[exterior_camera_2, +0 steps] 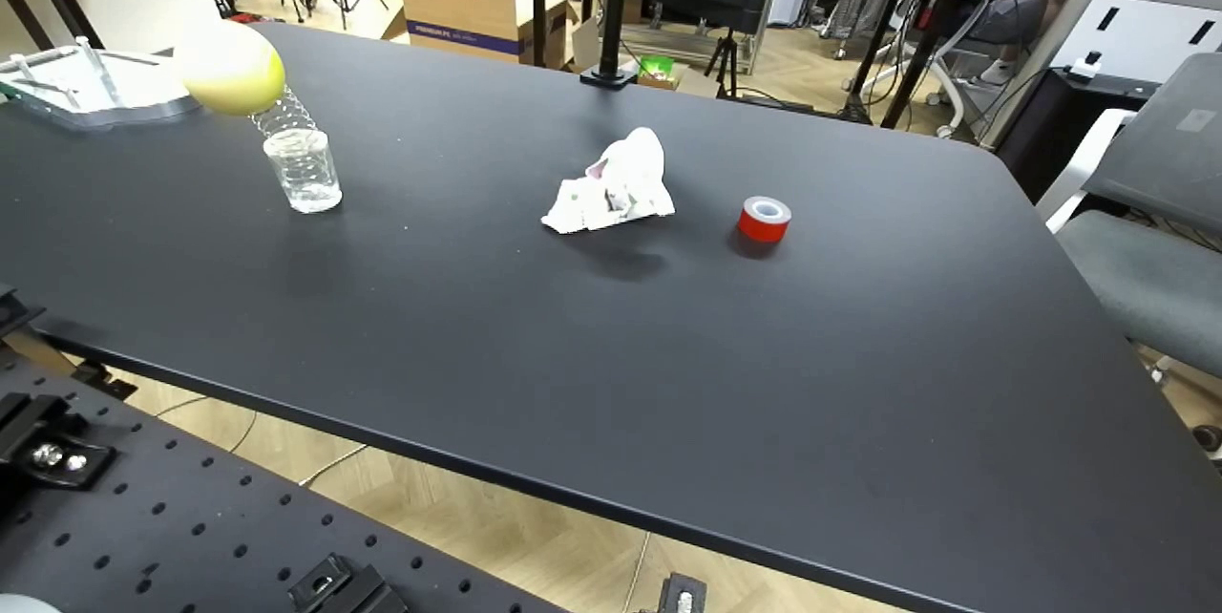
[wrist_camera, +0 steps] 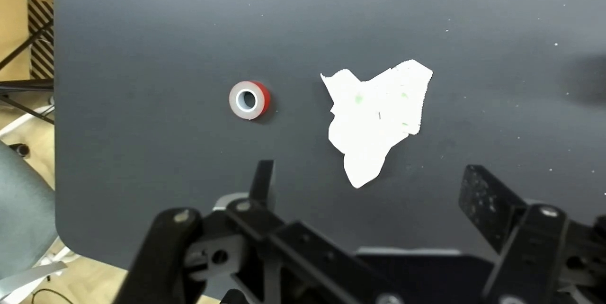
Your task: Hang the cloth on the stand
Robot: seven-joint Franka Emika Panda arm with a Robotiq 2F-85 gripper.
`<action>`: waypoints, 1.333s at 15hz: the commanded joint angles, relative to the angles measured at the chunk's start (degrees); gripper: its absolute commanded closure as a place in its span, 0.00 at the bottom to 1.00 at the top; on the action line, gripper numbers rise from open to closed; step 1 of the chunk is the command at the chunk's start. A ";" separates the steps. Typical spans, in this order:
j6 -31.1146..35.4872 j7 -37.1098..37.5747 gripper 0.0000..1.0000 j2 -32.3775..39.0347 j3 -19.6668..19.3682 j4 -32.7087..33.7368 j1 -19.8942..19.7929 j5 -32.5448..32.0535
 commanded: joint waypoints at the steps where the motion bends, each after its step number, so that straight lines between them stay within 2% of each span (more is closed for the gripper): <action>1: 1.59 1.95 0.00 0.46 -0.32 0.03 -0.02 -1.15; 5: 9.94 4.71 0.00 4.77 -1.55 1.18 -0.81 -4.37; 8: 13.66 2.52 0.00 8.18 -2.25 1.17 -1.41 -2.93; 14: 16.67 -6.32 0.00 14.06 -1.70 1.40 -3.00 1.97; 20: 18.61 -8.48 0.00 18.57 -1.80 0.74 -3.21 1.68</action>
